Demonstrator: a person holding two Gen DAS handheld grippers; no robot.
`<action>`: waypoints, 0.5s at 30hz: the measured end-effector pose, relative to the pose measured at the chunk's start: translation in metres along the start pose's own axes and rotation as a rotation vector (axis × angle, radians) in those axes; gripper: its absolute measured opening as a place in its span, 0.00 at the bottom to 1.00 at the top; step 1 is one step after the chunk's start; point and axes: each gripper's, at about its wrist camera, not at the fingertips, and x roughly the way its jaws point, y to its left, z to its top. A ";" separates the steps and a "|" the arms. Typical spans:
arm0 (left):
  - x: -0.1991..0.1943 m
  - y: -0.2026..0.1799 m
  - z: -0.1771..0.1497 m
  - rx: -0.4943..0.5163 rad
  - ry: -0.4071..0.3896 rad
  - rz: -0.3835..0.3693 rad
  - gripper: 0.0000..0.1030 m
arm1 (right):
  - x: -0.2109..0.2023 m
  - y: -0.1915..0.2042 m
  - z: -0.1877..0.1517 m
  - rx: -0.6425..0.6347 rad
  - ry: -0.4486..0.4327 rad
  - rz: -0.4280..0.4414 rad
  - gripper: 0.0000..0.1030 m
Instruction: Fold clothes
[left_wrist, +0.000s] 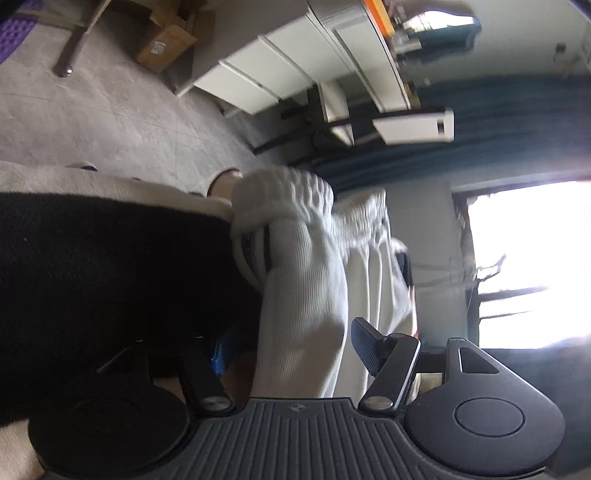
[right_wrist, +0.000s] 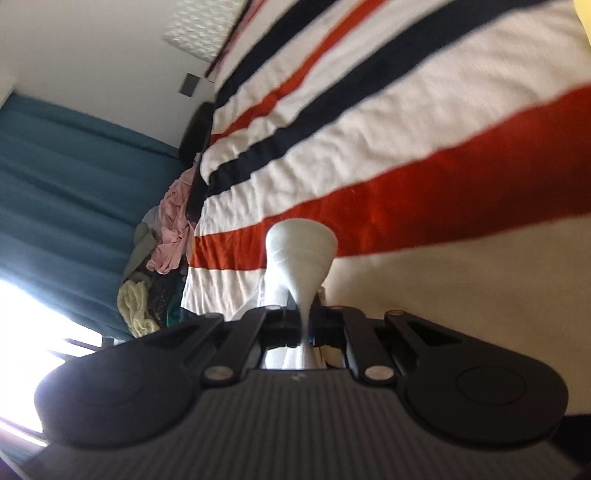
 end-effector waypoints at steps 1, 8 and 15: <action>0.001 0.001 0.002 -0.006 -0.008 -0.001 0.63 | 0.001 0.002 0.000 -0.024 -0.005 -0.008 0.07; 0.005 -0.011 0.005 0.089 -0.032 0.038 0.31 | 0.018 -0.003 -0.001 -0.069 0.059 -0.177 0.07; -0.020 -0.042 -0.008 0.243 -0.173 0.124 0.12 | 0.024 -0.008 -0.005 -0.106 0.084 -0.296 0.07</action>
